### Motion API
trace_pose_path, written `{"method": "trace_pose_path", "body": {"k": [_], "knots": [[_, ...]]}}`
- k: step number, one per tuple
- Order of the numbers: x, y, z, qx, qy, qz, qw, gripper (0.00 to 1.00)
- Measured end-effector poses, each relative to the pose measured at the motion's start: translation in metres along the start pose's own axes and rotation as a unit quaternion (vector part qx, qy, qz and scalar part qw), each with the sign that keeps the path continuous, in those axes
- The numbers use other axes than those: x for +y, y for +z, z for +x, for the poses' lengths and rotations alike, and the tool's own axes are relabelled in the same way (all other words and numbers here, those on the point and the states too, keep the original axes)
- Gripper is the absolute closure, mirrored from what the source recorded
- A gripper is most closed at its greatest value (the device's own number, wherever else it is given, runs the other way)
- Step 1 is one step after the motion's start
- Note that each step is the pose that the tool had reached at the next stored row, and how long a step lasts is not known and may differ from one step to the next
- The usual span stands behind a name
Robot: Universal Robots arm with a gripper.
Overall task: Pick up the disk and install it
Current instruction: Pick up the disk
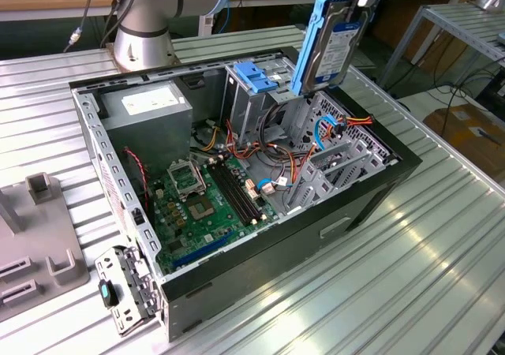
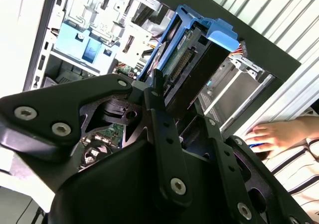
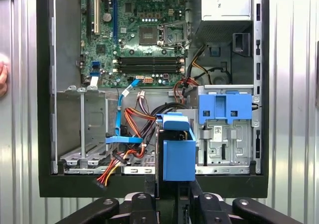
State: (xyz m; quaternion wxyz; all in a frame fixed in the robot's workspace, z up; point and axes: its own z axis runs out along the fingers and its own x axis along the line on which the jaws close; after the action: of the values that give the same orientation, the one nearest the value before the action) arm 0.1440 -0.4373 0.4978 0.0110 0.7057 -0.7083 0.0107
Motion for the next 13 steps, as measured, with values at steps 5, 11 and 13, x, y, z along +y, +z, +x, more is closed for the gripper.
{"method": "trace_pose_path", "body": {"k": [5, 11, 13], "knots": [[-0.0011, 0.0001, 0.0029, 0.0, 0.0, 0.0, 1.0, 0.65], [-0.0028, 0.0002, 0.0065, 0.0, 0.0, 0.0, 1.0, 0.65], [-0.0033, 0.0003, 0.0077, -0.0001, 0.0, 0.0, 1.0, 0.65]]}}
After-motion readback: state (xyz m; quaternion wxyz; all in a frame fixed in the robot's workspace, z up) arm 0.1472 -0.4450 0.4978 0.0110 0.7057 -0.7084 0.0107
